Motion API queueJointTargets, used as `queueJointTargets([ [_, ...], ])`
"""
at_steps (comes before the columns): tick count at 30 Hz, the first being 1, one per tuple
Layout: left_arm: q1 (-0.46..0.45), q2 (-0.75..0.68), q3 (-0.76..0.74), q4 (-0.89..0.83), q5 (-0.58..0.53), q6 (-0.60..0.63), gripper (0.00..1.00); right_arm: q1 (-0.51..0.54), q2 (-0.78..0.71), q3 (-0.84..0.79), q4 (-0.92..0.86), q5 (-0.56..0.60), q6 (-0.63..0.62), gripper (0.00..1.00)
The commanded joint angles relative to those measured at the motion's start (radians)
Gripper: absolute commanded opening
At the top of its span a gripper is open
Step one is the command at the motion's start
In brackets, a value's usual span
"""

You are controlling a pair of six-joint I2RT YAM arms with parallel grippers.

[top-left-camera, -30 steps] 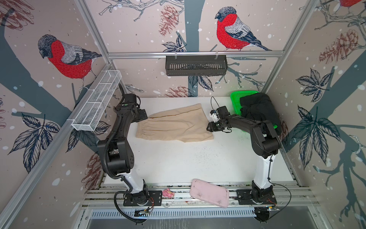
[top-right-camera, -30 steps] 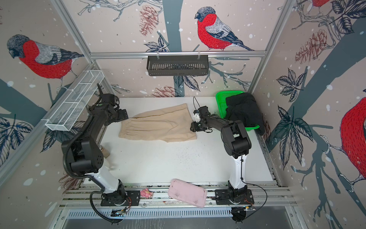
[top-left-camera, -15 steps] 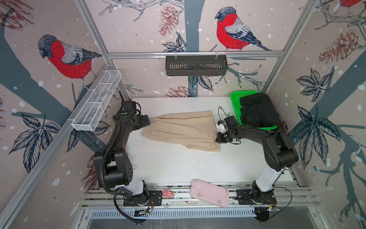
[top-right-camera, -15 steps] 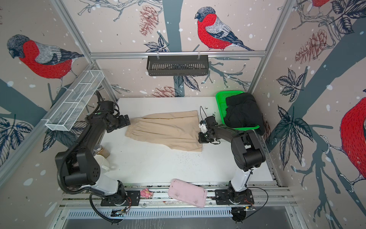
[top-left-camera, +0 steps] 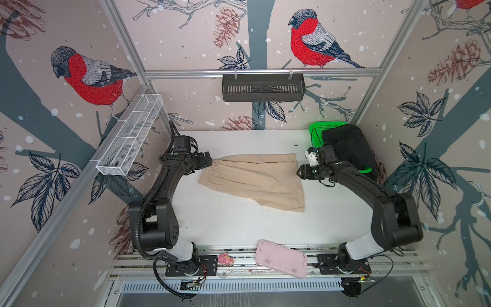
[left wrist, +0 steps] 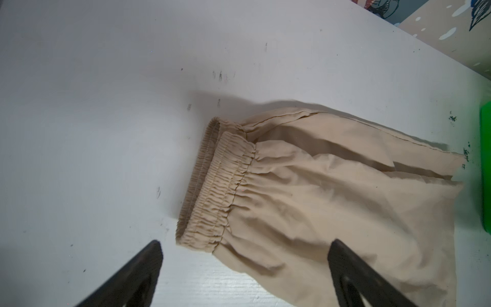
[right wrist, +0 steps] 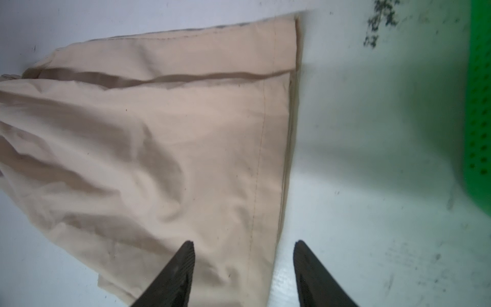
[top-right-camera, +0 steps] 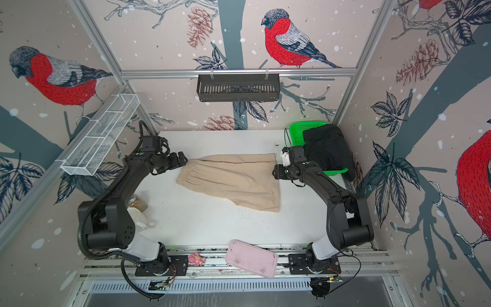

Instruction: Fold and stack the shorts

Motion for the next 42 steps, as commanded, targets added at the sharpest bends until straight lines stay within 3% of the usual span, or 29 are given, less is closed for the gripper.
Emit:
queueJointTargets([
  [1, -0.001, 0.055, 0.019, 0.092, -0.01, 0.019, 0.97, -0.002, 0.103, 0.111, -0.011, 0.062, -0.076, 0.63],
  [11, -0.026, 0.167, 0.036, 0.126, -0.019, 0.006, 0.97, -0.01, 0.351, 0.277, -0.008, 0.03, -0.096, 0.63],
  [19, -0.027, 0.202, 0.023, 0.117, -0.038, -0.017, 0.92, -0.007, 0.422, 0.289, 0.049, -0.013, -0.072, 0.53],
  [23, -0.028, 0.202, 0.007, 0.133, -0.034, -0.033, 0.86, -0.005, 0.441, 0.293, 0.07, -0.021, -0.062, 0.45],
  [28, -0.027, 0.204, -0.004, 0.144, -0.034, -0.036, 0.76, -0.004, 0.451, 0.305, 0.082, -0.026, -0.053, 0.17],
  [32, -0.027, 0.211, -0.001, 0.144, -0.038, -0.036, 0.71, 0.004, 0.437, 0.312, 0.07, -0.008, -0.055, 0.07],
  [36, -0.028, 0.227, 0.007, 0.139, -0.05, -0.038, 0.53, 0.018, 0.404, 0.312, 0.045, 0.025, -0.062, 0.02],
  [39, -0.027, 0.235, 0.02, 0.124, -0.073, -0.036, 0.32, 0.027, 0.369, 0.309, 0.028, 0.053, -0.064, 0.02],
  [42, -0.028, 0.23, 0.029, 0.114, -0.089, -0.033, 0.19, 0.031, 0.329, 0.309, 0.011, 0.079, -0.058, 0.01],
])
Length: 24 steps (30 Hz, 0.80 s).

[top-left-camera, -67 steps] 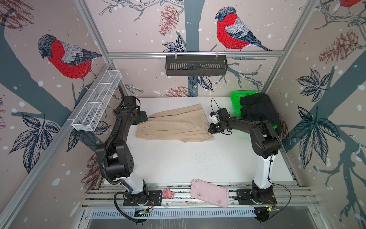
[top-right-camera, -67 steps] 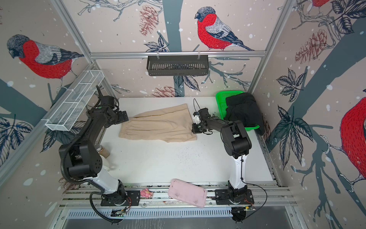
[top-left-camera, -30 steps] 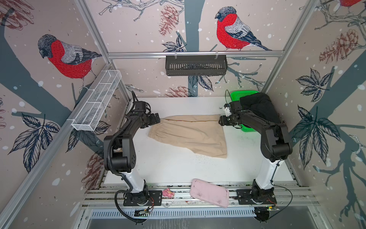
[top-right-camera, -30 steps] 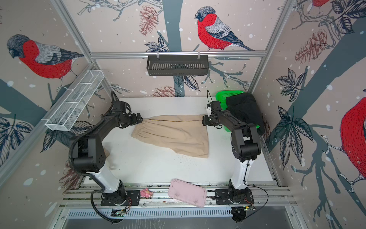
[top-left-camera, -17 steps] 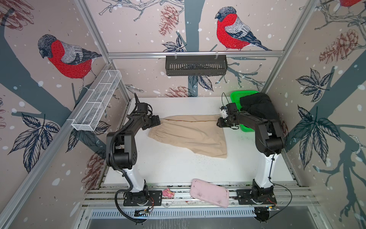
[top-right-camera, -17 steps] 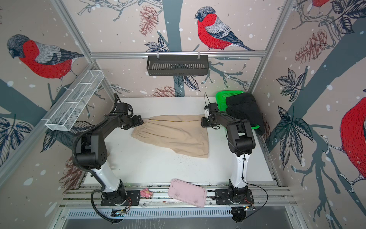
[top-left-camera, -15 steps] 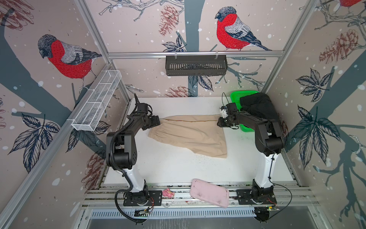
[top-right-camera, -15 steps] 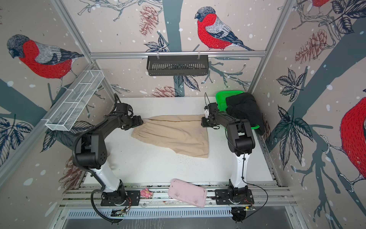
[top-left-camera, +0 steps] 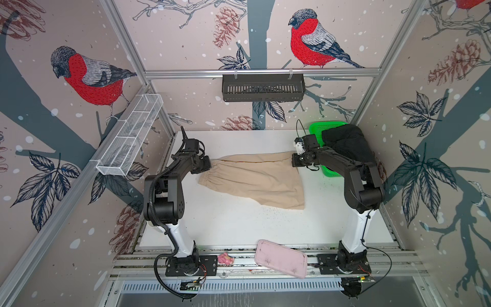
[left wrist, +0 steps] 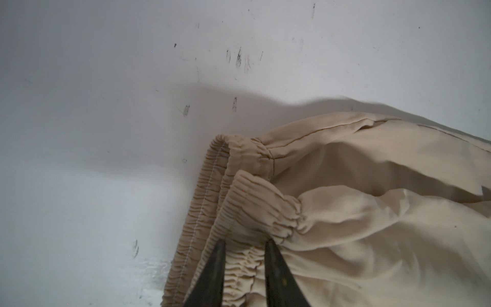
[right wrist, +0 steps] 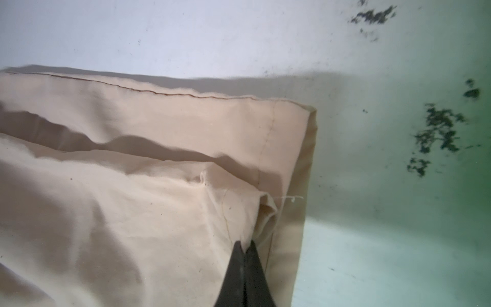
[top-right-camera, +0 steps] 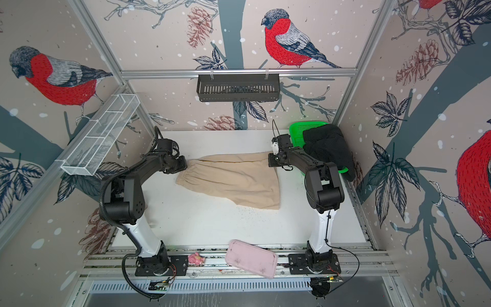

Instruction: Fold and stack the shorts

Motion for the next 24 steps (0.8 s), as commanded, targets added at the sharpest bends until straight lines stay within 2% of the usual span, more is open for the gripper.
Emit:
queueJointTargets([
  [1, 0.0, -0.006, 0.013, -0.002, -0.038, -0.001, 0.12, 0.003, -0.042, 0.004, -0.024, 0.048, 0.005, 0.01],
  [5, 0.0, -0.018, 0.019, -0.003, -0.048, -0.001, 0.0, 0.005, -0.078, 0.017, -0.037, 0.072, 0.003, 0.01],
  [13, 0.006, -0.058, 0.007, -0.006, -0.112, -0.015, 0.0, -0.001, -0.119, 0.01, -0.016, 0.087, -0.005, 0.01],
  [15, 0.008, -0.069, -0.002, 0.013, -0.102, -0.022, 0.0, 0.0, -0.103, 0.025, -0.012, 0.073, -0.014, 0.01],
  [18, 0.008, -0.067, -0.007, 0.038, -0.029, -0.012, 0.0, 0.009, -0.084, 0.054, -0.021, 0.06, -0.019, 0.01],
  [19, 0.008, -0.065, -0.011, 0.05, -0.011, -0.014, 0.03, 0.01, -0.082, 0.056, -0.019, 0.058, -0.019, 0.01],
  [22, 0.005, -0.056, -0.031, 0.103, 0.044, -0.014, 0.44, 0.01, -0.082, 0.045, -0.011, 0.059, -0.018, 0.02],
  [24, 0.003, -0.042, -0.036, 0.136, 0.068, -0.012, 0.61, 0.01, -0.082, 0.032, -0.002, 0.054, -0.014, 0.02],
])
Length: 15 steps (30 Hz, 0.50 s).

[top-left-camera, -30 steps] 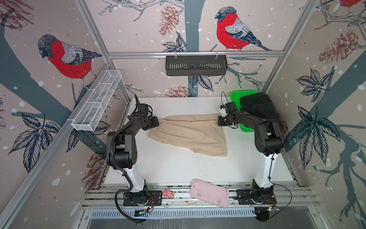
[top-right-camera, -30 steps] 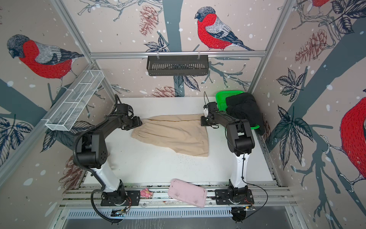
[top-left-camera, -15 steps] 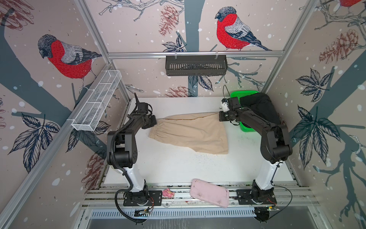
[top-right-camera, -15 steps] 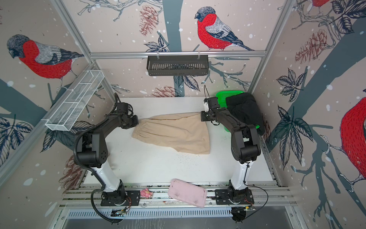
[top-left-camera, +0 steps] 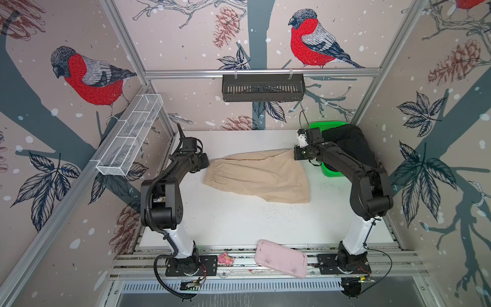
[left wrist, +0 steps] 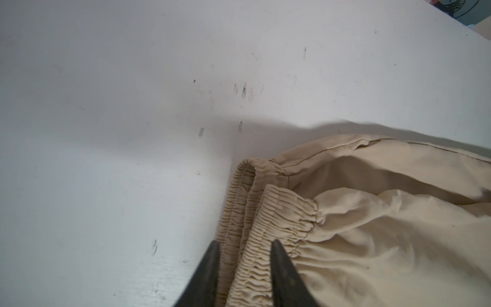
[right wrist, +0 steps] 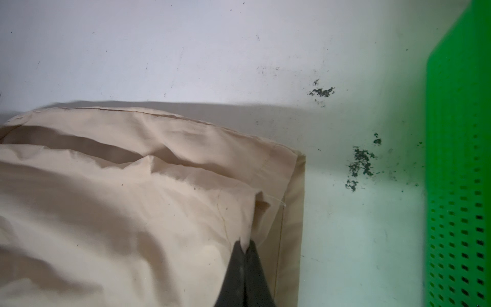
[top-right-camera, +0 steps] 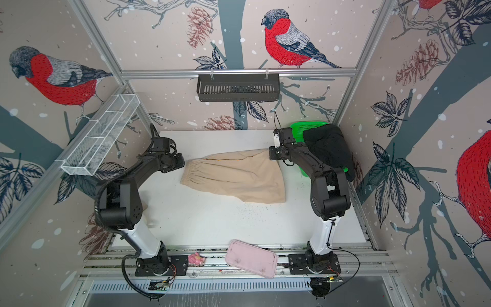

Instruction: Fold and stack the shorts

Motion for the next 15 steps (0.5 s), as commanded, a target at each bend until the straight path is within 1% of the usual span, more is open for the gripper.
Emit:
queueJointTargets([
  [1, -0.004, 0.025, -0.006, 0.093, 0.074, 0.006, 0.66, 0.001, 0.005, -0.012, 0.024, -0.017, -0.004, 0.02],
  [6, -0.008, 0.082, 0.019, 0.122, 0.098, 0.013, 0.68, 0.001, 0.007, -0.026, 0.036, -0.022, 0.002, 0.03],
  [8, -0.012, 0.1, 0.024, 0.131, 0.104, 0.013, 0.66, 0.0, 0.008, -0.025, 0.037, -0.019, 0.0, 0.04],
  [9, -0.014, 0.108, 0.029, 0.135, 0.107, 0.016, 0.63, -0.001, 0.008, -0.026, 0.037, -0.017, 0.001, 0.04],
  [10, -0.015, 0.112, 0.031, 0.142, 0.106, 0.014, 0.58, -0.001, 0.008, -0.026, 0.038, -0.015, -0.001, 0.04],
  [11, -0.015, 0.116, 0.032, 0.146, 0.105, 0.013, 0.49, -0.002, 0.007, -0.028, 0.04, -0.015, -0.002, 0.04],
  [14, -0.016, 0.122, 0.034, 0.147, 0.097, 0.005, 0.06, -0.001, 0.005, -0.029, 0.039, -0.011, -0.011, 0.02],
  [15, -0.015, 0.117, 0.033, 0.145, 0.086, 0.001, 0.0, -0.002, 0.003, -0.029, 0.037, -0.008, -0.014, 0.02],
])
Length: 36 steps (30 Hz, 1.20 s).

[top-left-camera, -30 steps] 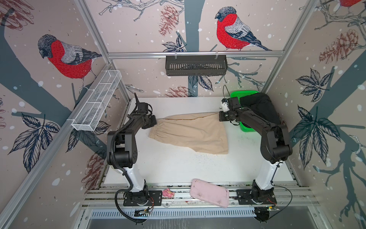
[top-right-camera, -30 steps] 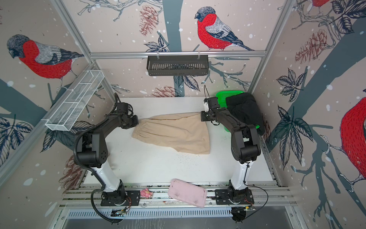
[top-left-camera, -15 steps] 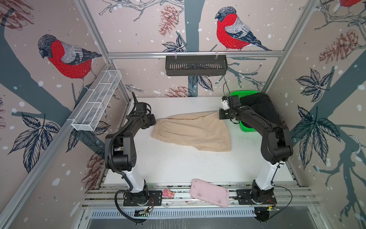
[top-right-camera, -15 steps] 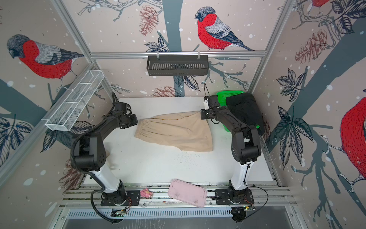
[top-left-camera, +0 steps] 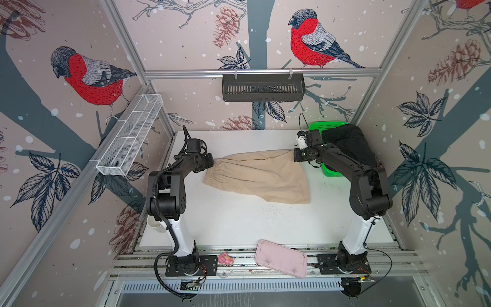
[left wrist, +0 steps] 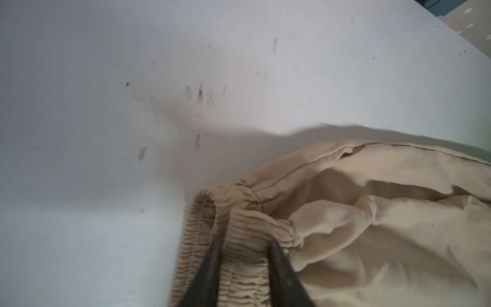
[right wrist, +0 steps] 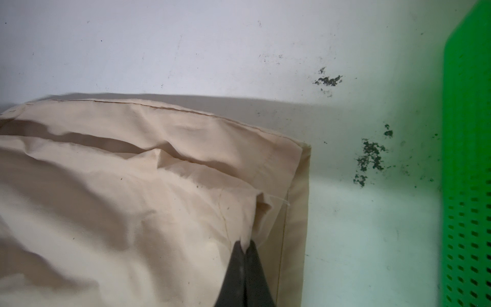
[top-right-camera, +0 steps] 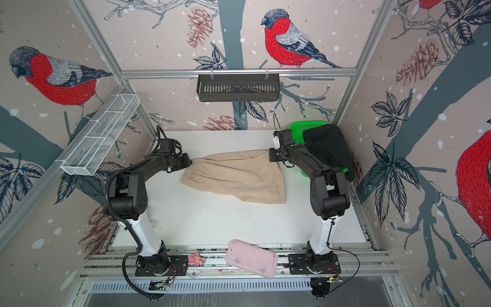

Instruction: Fold and stack the shorts

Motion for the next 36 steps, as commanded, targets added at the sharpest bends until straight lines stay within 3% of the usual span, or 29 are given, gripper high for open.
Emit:
queueJointTargets([
  [1, 0.0, -0.013, 0.004, 0.032, -0.013, -0.004, 0.0, -0.001, -0.009, -0.004, 0.014, 0.008, -0.016, 0.02],
  [11, 0.001, -0.146, -0.041, 0.038, -0.078, -0.004, 0.0, -0.004, -0.077, -0.029, 0.032, 0.027, -0.022, 0.02],
  [12, 0.001, -0.136, -0.037, 0.042, -0.075, 0.0, 0.07, -0.005, -0.073, -0.029, 0.034, 0.021, -0.02, 0.02],
  [14, 0.0, -0.106, -0.027, 0.054, -0.05, 0.012, 0.35, -0.003, -0.062, -0.029, 0.038, 0.005, -0.02, 0.02],
  [16, 0.0, -0.068, -0.017, 0.07, -0.023, 0.02, 0.53, -0.001, -0.052, -0.029, 0.042, -0.005, -0.019, 0.02],
  [19, 0.001, -0.024, -0.002, 0.084, 0.013, 0.029, 0.67, 0.005, -0.039, -0.026, 0.045, -0.011, -0.02, 0.02],
  [25, 0.0, 0.01, 0.005, 0.111, 0.058, 0.039, 0.65, 0.006, -0.03, -0.026, 0.051, -0.012, -0.016, 0.02],
  [31, -0.012, 0.025, -0.01, 0.117, 0.083, 0.042, 0.47, 0.006, -0.017, -0.036, 0.063, -0.014, -0.012, 0.02],
  [36, -0.013, 0.04, -0.012, 0.1, 0.059, 0.043, 0.53, 0.006, -0.015, -0.04, 0.068, -0.018, -0.009, 0.02],
])
